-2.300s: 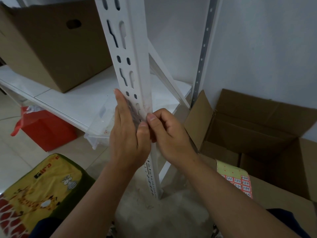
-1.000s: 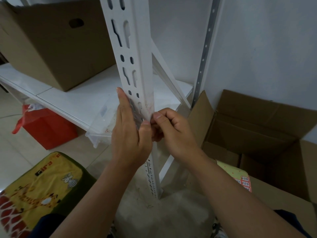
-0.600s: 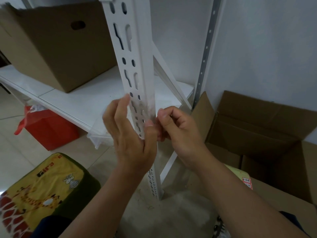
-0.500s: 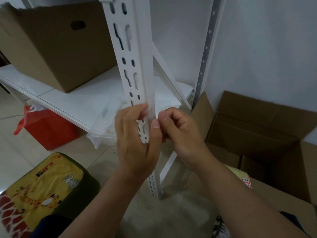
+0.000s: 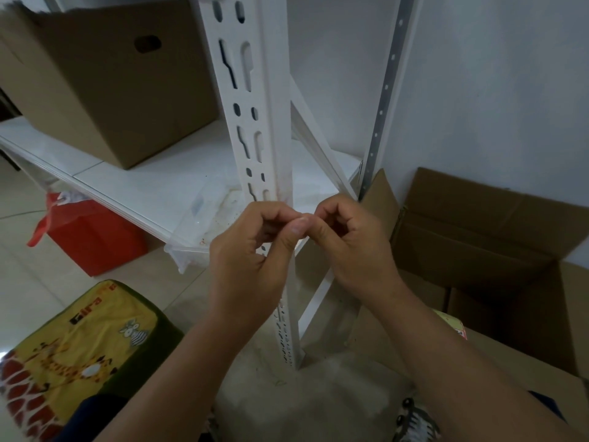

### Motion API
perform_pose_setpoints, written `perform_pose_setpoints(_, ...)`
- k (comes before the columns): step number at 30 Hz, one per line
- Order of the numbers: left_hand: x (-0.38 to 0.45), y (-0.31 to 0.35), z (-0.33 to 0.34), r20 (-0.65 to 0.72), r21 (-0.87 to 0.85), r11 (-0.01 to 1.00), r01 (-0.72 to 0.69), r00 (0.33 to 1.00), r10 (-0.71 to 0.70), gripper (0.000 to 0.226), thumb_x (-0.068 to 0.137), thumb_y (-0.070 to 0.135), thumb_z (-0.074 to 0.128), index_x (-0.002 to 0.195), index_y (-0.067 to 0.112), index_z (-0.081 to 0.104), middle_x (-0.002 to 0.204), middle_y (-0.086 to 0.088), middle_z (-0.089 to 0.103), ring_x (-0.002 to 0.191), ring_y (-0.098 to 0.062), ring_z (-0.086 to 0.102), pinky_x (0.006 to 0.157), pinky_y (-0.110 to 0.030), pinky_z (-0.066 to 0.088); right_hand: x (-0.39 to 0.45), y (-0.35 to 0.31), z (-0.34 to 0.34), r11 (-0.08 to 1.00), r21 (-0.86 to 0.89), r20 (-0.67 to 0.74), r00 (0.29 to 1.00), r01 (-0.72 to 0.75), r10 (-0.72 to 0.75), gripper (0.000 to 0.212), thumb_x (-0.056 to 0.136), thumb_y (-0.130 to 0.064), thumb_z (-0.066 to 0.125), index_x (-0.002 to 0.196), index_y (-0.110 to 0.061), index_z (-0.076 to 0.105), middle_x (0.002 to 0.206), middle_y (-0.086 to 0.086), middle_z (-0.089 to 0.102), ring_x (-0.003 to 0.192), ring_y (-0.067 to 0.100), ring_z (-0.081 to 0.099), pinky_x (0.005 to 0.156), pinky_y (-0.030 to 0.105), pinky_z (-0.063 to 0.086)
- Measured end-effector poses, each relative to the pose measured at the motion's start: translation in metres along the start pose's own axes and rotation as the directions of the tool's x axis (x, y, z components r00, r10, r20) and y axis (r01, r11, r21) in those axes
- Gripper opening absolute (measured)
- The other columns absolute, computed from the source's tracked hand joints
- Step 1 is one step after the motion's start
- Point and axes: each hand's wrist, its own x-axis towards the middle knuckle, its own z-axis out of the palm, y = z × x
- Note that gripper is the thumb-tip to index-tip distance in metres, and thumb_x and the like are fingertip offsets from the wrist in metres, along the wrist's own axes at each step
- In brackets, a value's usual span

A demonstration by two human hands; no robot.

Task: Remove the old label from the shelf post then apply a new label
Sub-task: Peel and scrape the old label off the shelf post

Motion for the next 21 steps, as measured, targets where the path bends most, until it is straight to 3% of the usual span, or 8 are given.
perform_pose_setpoints(3,0.002,-0.005,-0.008,0.068,0.066,0.997,-0.032,0.997,0.027,0.007,0.091,0.031,0.059,0.096,0.028,0.059,0.089,0.016,0.067,0.083,-0.007,0.07,0.072,-0.029,0.059,0.002,0.004,-0.001,0.995,-0.084,0.003,0.999,0.046,-0.046,0.052,0.08,-0.062,0.052,0.086,-0.011,0.06,0.07,0.001,0.059,0.064,0.018,0.056,0.058,0.04,0.05)
perform_pose_setpoints(6,0.003,-0.011,-0.015,0.155,0.157,0.984,-0.087,0.986,0.062,0.004,0.092,0.033,0.054,0.093,0.03,0.053,0.084,0.007,0.069,0.08,-0.007,0.069,0.07,-0.025,0.058,0.003,0.006,-0.001,0.985,-0.151,0.026,0.996,0.083,-0.08,0.054,0.079,-0.065,0.051,0.086,-0.013,0.059,0.07,-0.001,0.057,0.064,0.017,0.054,0.058,0.039,0.049)
perform_pose_setpoints(11,0.002,-0.018,-0.022,0.28,0.16,0.981,-0.106,0.958,0.058,0.01,0.096,0.032,0.045,0.088,0.026,0.048,0.078,0.005,0.065,0.072,-0.014,0.065,0.06,-0.039,0.054,0.003,0.005,0.001,0.988,-0.131,0.091,0.994,0.076,-0.064,0.053,0.076,-0.064,0.053,0.087,-0.013,0.059,0.071,-0.005,0.056,0.067,0.016,0.053,0.057,0.03,0.048)
perform_pose_setpoints(14,0.001,-0.016,-0.023,0.313,-0.01,1.0,0.019,0.95,-0.015,0.015,0.097,0.031,0.042,0.085,0.023,0.048,0.076,0.008,0.063,0.074,-0.013,0.065,0.063,-0.03,0.056,0.001,-0.001,0.005,0.997,0.072,0.165,0.986,-0.036,0.024,0.039,0.076,-0.049,0.062,0.088,-0.012,0.062,0.073,0.003,0.061,0.067,0.019,0.057,0.06,0.031,0.05)
perform_pose_setpoints(17,0.003,-0.01,-0.019,0.309,-0.249,0.937,0.245,0.937,-0.163,0.021,0.099,0.021,0.039,0.082,0.017,0.05,0.069,0.006,0.059,0.068,-0.015,0.061,0.066,-0.029,0.052,-0.002,-0.008,0.009,0.945,0.294,0.271,0.961,-0.141,0.059,0.033,0.084,-0.036,0.055,0.088,-0.004,0.061,0.068,0.002,0.065,0.061,0.017,0.061,0.058,0.027,0.053)
perform_pose_setpoints(19,0.007,-0.013,-0.021,0.268,-0.34,0.871,0.356,0.924,-0.273,0.026,0.099,0.018,0.034,0.076,0.012,0.046,0.061,0.006,0.05,0.061,-0.018,0.054,0.063,-0.031,0.049,-0.002,-0.011,0.012,0.923,0.341,0.26,0.961,-0.177,0.088,0.039,0.089,-0.035,0.048,0.087,0.003,0.06,0.068,0.007,0.063,0.06,0.015,0.059,0.057,0.021,0.049)
perform_pose_setpoints(21,0.012,-0.02,-0.025,0.193,-0.369,0.818,0.441,0.897,-0.397,0.033,0.102,0.019,0.033,0.071,0.012,0.044,0.057,0.004,0.043,0.055,-0.017,0.049,0.06,-0.032,0.046,-0.001,-0.01,0.014,0.918,0.339,0.214,0.967,-0.208,0.14,0.043,0.093,-0.036,0.043,0.086,0.003,0.059,0.067,0.011,0.061,0.061,0.018,0.056,0.058,0.024,0.05)
